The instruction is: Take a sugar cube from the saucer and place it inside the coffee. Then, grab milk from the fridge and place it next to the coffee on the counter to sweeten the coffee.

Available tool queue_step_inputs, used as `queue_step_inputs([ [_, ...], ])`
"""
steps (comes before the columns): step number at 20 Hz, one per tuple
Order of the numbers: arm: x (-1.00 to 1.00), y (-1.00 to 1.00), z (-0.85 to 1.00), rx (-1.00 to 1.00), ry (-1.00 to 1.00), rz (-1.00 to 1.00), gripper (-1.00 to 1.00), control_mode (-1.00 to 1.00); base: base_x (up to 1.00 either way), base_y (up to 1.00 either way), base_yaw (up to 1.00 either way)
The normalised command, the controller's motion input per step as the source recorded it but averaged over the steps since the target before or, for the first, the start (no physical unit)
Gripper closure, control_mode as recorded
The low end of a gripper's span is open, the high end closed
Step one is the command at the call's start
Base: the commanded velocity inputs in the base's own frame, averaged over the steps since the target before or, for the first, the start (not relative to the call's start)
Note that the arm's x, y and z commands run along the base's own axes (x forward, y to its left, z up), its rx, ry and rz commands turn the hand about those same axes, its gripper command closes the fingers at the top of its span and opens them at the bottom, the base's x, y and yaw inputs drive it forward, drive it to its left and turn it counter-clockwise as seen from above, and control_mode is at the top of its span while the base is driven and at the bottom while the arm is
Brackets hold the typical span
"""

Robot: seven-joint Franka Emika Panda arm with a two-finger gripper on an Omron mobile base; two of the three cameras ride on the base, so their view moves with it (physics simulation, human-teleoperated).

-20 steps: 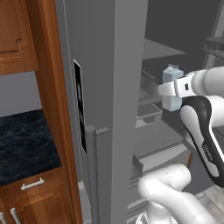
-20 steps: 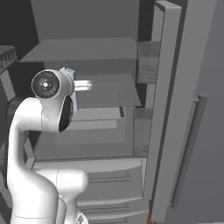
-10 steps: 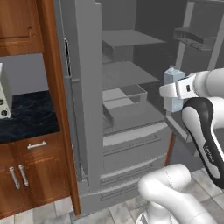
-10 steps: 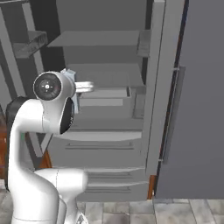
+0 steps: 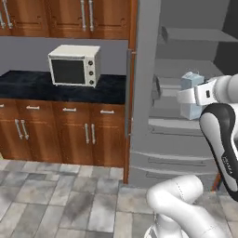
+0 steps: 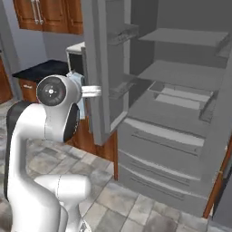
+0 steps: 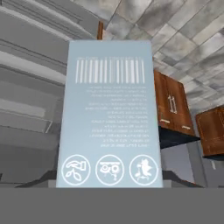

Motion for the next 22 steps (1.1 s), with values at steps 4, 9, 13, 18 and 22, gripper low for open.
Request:
queue_step_inputs([
  [4, 0.0, 0.0, 0.0, 0.0, 0.0, 0.0, 1.0, 1.0, -0.06, 0.27, 0.98],
  [9, 0.0, 0.0, 0.0, 0.0, 0.0, 0.0, 1.0, 1.0, 0.02, 0.16, 0.93],
  [13, 0.0, 0.0, 0.0, 0.0, 0.0, 0.0, 1.0, 1.0, 0.18, 0.17, 0.86],
  [18, 0.0, 0.0, 0.0, 0.0, 0.0, 0.0, 1.0, 1.0, 0.64, 0.21, 0.72],
  [22, 0.0, 0.0, 0.0, 0.0, 0.0, 0.0, 1.0, 1.0, 0.97, 0.25, 0.58],
])
